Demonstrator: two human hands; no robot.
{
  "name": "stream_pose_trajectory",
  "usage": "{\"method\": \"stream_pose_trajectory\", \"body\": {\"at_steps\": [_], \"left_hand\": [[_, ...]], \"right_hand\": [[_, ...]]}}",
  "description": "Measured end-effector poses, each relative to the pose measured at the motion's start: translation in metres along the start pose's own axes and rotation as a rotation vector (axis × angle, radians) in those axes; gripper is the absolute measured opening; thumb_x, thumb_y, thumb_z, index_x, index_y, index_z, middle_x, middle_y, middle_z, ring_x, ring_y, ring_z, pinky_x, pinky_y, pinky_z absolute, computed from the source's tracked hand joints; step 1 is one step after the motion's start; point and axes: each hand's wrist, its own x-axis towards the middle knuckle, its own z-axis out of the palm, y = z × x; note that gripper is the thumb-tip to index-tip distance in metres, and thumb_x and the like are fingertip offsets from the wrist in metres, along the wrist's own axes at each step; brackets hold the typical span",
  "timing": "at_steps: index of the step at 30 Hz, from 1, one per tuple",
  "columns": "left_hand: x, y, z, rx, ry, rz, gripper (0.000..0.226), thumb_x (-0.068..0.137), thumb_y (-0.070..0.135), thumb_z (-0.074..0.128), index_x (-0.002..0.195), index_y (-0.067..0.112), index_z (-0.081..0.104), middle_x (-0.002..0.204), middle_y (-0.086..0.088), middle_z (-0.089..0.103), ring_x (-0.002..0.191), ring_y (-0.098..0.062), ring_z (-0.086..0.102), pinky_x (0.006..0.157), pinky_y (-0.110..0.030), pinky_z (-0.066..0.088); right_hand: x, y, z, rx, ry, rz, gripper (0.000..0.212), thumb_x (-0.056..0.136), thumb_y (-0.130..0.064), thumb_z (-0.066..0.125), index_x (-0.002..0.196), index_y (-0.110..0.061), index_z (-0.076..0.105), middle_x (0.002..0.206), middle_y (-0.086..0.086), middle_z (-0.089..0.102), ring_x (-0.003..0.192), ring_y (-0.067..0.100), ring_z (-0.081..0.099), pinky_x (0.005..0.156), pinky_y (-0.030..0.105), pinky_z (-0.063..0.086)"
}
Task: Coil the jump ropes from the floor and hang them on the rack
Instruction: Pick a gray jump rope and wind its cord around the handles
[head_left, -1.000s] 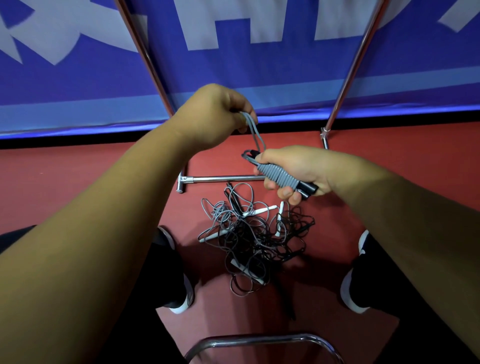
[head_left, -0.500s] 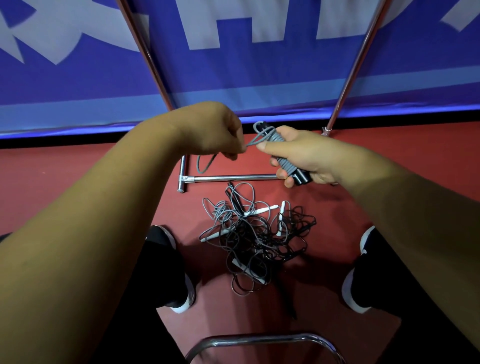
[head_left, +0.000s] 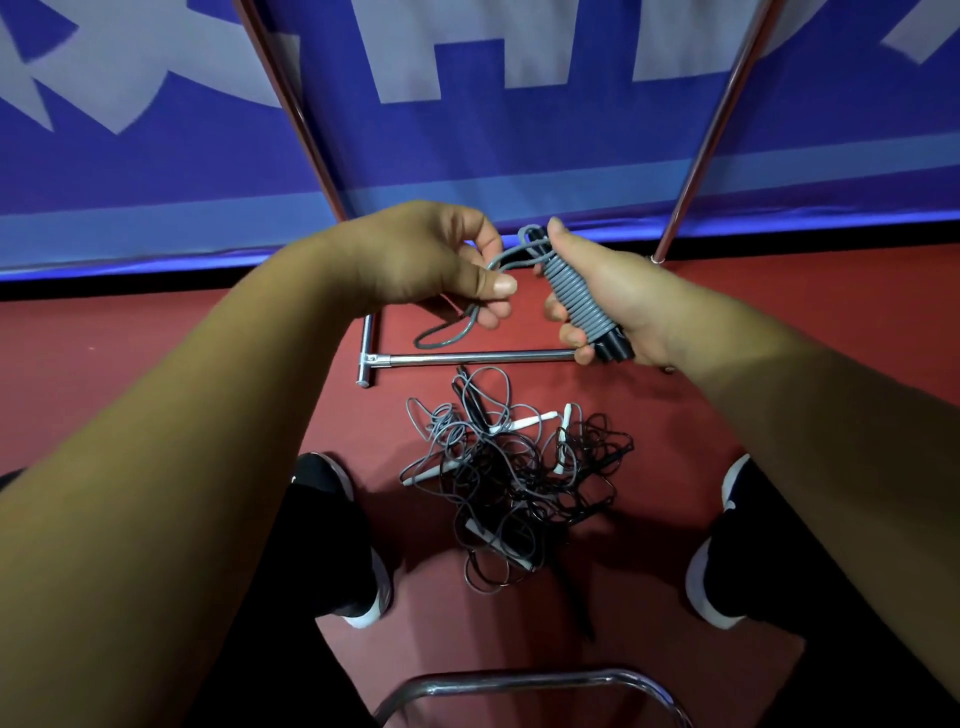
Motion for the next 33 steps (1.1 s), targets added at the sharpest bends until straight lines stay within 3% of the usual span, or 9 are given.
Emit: {"method": "stream_pose_trajectory", "body": {"at_steps": [4,9,11,13,17,24,27,30,33], "left_hand": [[0.001,0.001,0.004,0.271,-0.052,-0.004,0.026,0.088,0.026,0.082,0.11,0.017,0.072,0.088,-0.002,0.081,0.079,-0.01,0.072,0.073,-0.028,0.046],[0.003,-0.006,0.005,0.501,0.023,0.002,0.032,0.083,0.054,0.081,0.081,0.022,0.08,0.075,-0.012,0.072,0.07,-0.01,0.065,0.074,-0.032,0.048],[0.004,-0.009,0.01,0.283,0.039,0.027,0.035,0.094,0.047,0.072,0.084,0.013,0.072,0.065,-0.025,0.06,0.061,-0.021,0.071,0.06,-0.028,0.052],[0.007,-0.012,0.015,0.025,0.072,0.075,0.038,0.104,0.045,0.058,0.091,0.009,0.063,0.058,-0.017,0.037,0.04,-0.021,0.048,0.047,-0.026,0.046],[0.012,-0.006,0.017,-0.157,0.111,0.175,0.045,0.111,0.048,0.043,0.097,0.009,0.06,0.062,0.0,0.023,0.052,-0.016,0.014,0.052,-0.031,0.013],[0.012,-0.001,0.015,-0.322,-0.032,0.242,0.044,0.109,0.026,0.036,0.127,0.004,0.069,0.057,-0.002,0.037,0.06,-0.021,0.029,0.06,-0.041,0.019],[0.005,-0.004,0.017,-0.18,-0.226,0.226,0.039,0.106,0.03,0.046,0.139,0.019,0.065,0.071,-0.004,0.055,0.068,-0.021,0.031,0.063,-0.039,0.021],[0.004,-0.01,0.015,0.123,-0.278,0.188,0.028,0.108,0.039,0.051,0.118,0.028,0.075,0.079,-0.006,0.061,0.069,-0.035,0.029,0.064,-0.05,0.023],[0.008,-0.014,0.012,0.407,-0.157,0.115,0.03,0.11,0.04,0.049,0.104,0.025,0.074,0.073,0.003,0.062,0.064,-0.022,0.043,0.065,-0.033,0.032]], "right_hand": [[-0.002,-0.003,-0.002,0.017,0.0,0.0,0.046,0.1,-0.07,0.051,0.103,-0.024,0.058,0.071,0.004,0.052,0.048,0.02,0.04,0.05,0.028,0.038],[-0.005,-0.007,-0.001,0.071,-0.026,0.004,0.038,0.104,-0.06,0.045,0.098,-0.023,0.054,0.07,0.005,0.05,0.048,0.019,0.037,0.051,0.025,0.035],[-0.006,-0.01,-0.005,0.132,-0.037,0.0,0.039,0.105,-0.06,0.044,0.107,-0.023,0.056,0.068,0.003,0.049,0.047,0.017,0.036,0.051,0.023,0.032],[-0.006,-0.014,-0.01,0.186,-0.045,-0.001,0.041,0.105,-0.061,0.042,0.114,-0.024,0.056,0.068,0.002,0.047,0.047,0.015,0.035,0.05,0.022,0.031],[-0.008,-0.018,-0.014,0.268,-0.07,0.015,0.045,0.105,-0.063,0.044,0.115,-0.02,0.053,0.07,0.001,0.046,0.047,0.015,0.032,0.046,0.021,0.029],[-0.011,-0.021,-0.01,0.31,-0.12,-0.001,0.048,0.105,-0.064,0.042,0.089,-0.026,0.067,0.07,-0.001,0.043,0.047,0.013,0.03,0.046,0.021,0.027],[-0.011,-0.02,-0.009,0.295,-0.099,-0.004,0.055,0.106,-0.062,0.041,0.069,-0.024,0.053,0.065,-0.002,0.039,0.047,0.015,0.028,0.048,0.021,0.024],[-0.01,-0.016,-0.009,0.268,-0.063,0.022,0.046,0.105,-0.061,0.043,0.087,-0.02,0.05,0.065,0.001,0.043,0.047,0.015,0.031,0.047,0.021,0.027],[-0.008,-0.014,-0.013,0.236,-0.042,0.055,0.043,0.104,-0.062,0.045,0.102,-0.019,0.049,0.07,0.001,0.047,0.047,0.014,0.033,0.045,0.021,0.029]]}}
